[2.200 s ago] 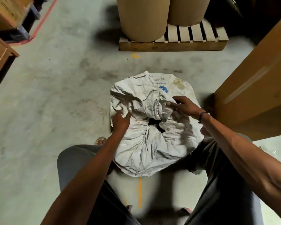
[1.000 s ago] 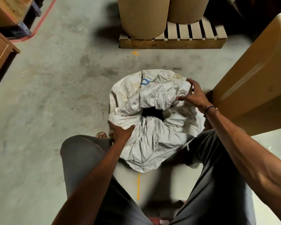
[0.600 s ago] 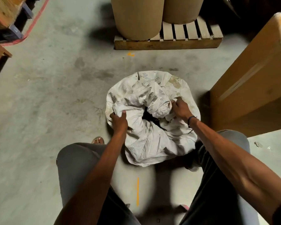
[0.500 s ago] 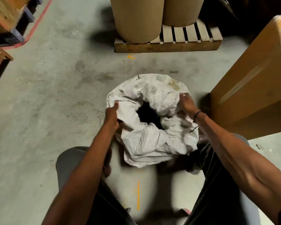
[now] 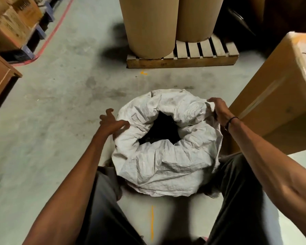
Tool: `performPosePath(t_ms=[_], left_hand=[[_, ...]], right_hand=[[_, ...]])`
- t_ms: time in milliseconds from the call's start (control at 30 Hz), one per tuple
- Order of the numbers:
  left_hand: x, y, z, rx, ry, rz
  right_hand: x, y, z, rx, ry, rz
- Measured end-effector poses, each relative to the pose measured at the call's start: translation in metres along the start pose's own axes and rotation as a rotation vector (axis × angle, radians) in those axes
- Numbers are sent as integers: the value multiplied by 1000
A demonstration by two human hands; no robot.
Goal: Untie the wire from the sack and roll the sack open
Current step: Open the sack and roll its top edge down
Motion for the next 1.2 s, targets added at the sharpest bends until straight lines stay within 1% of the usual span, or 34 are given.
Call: performPosePath(t_ms=[67,167,233,333,400,433,533,667,733,800,833,900,967,1033,1133,1200], left_hand=[[-12,-11,-11,-189,67,-39],[-43,-37,-32,-486,195,28],[-63,-45,-38,-556,261,76],[-85,-42,-37,-564,268,145],[-93,-38,-35,-569,287,150],[-96,-35,-35,-568,257,139],[-99,-15,-37,-482,41,77],[-95,9,-51,-338,-159,9],[-92,16,-59,-285,-228,4],[-92,22,-62,-247,-291,23],[-93,25,-63,-233,-336,47],[-94,29,-64,-149,-430,118],[-97,33,-64,-49,-477,190],[-94,36,-62,38,-468,253],[-87,31,-71,52,-456,322],[-78,30,-80,58,-454,324]], right_hand=[[-10,-8,-4,19,-14,-12],[-19,-9,-4,142,-57,-38],[-26,-8,-6,199,-85,-6],[-32,-7,-9,258,-141,55],[-32,0,-13,280,-166,46],[-31,2,-16,295,-194,26],[-26,-1,-28,318,-271,-91],[-25,-32,-42,390,-360,-385],[-28,-51,-59,361,-397,-529],[-35,-66,-84,282,-399,-595],[-40,-69,-99,237,-395,-582],[-53,-70,-125,190,-365,-482],[-61,-67,-138,243,-361,-395],[-62,-63,-133,331,-344,-374],[-54,-51,-109,407,-259,-345],[-48,-43,-88,486,-286,-316]])
Point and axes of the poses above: each hand's wrist, its own y-axis towards the middle knuckle, its own x-axis out of the back of the hand, z = x × y, the point moved 6 cm from there along y, towards the middle knuckle, and after that the axes turned 6 degrees about -y, right-handed, at the moved point
